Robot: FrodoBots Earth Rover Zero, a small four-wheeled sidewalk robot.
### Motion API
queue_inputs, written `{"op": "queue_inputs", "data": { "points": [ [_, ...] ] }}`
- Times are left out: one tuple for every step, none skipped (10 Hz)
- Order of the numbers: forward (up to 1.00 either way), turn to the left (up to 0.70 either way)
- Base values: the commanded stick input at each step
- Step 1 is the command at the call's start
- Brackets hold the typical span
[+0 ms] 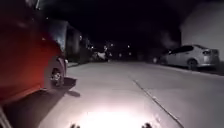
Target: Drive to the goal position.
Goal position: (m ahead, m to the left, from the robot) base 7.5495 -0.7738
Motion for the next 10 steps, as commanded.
{"op": "queue_inputs", "data": {
  "points": [
    [0.85, 0.0],
    [0.85, 0.0],
    [0.85, 0.0],
    [0.85, 0.0],
    [0.85, 0.0],
    [0.85, 0.0],
    [0.85, 0.0],
    [0.85, 0.0],
    [0.85, 0.0],
    [0.85, 0.0]
  ]
}}
